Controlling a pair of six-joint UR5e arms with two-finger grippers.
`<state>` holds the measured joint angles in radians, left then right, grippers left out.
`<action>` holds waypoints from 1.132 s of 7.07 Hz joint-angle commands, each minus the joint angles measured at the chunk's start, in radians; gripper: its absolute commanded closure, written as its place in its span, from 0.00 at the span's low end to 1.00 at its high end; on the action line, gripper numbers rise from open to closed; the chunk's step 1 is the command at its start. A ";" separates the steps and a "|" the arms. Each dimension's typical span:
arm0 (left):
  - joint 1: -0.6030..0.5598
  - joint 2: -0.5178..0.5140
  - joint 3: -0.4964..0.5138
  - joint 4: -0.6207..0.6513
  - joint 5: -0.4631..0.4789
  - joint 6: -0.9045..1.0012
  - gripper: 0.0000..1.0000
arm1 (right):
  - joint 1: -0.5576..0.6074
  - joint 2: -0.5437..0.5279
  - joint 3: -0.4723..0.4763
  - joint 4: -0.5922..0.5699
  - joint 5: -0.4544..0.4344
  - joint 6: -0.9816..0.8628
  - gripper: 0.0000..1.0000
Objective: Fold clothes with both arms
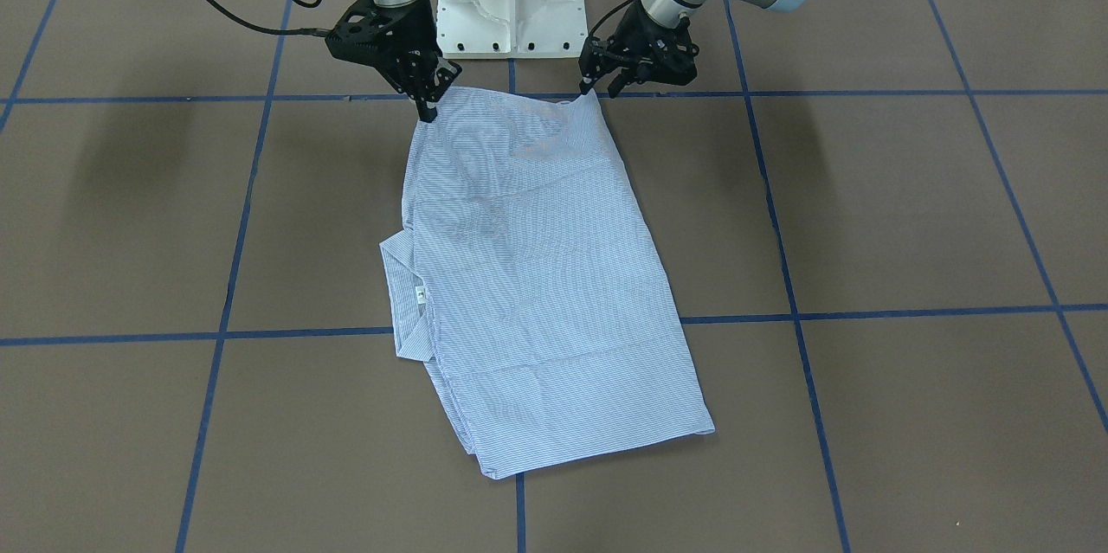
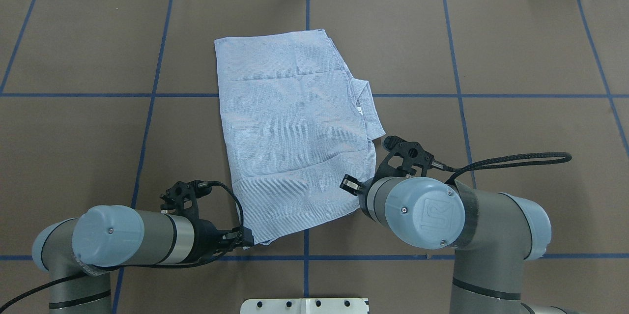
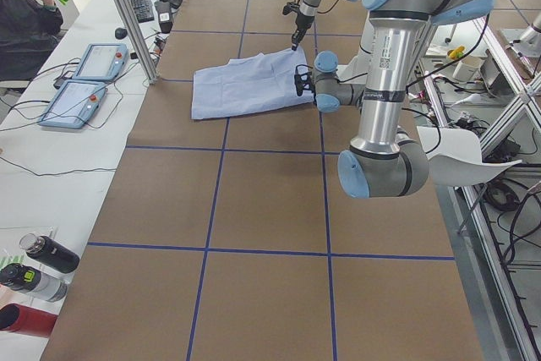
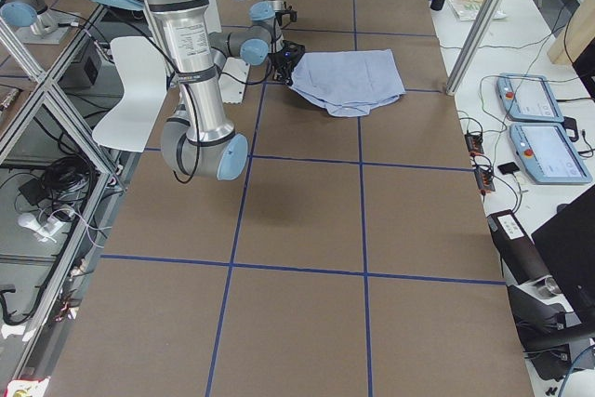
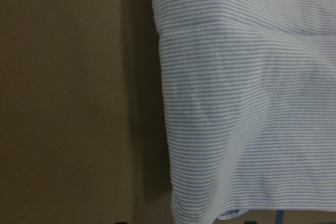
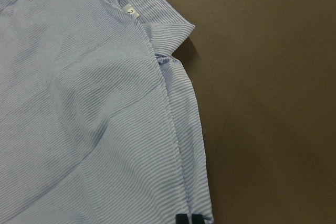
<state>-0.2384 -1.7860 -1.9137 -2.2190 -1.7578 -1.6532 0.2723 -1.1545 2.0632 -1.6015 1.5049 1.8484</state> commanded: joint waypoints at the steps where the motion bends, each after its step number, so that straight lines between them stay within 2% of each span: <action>1: 0.001 -0.036 0.034 0.001 0.000 0.000 0.43 | 0.001 -0.001 0.002 0.000 0.000 0.000 1.00; 2: 0.001 -0.041 0.038 -0.001 -0.002 0.000 0.48 | 0.001 -0.001 0.003 0.000 0.000 0.000 1.00; 4: -0.001 -0.038 0.038 0.001 -0.002 0.001 0.67 | 0.002 -0.001 0.006 0.000 0.000 0.000 1.00; 6: -0.009 -0.033 0.036 0.001 -0.002 0.001 0.79 | 0.002 -0.001 0.006 0.000 0.000 0.000 1.00; 7: -0.009 -0.033 0.035 0.001 -0.002 0.001 1.00 | 0.002 -0.004 0.006 0.000 0.000 0.000 1.00; 8: -0.012 -0.030 0.015 0.001 -0.002 0.001 1.00 | 0.002 -0.014 0.006 0.000 -0.002 0.000 1.00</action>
<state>-0.2472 -1.8188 -1.8838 -2.2181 -1.7595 -1.6521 0.2745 -1.1600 2.0693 -1.6015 1.5045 1.8485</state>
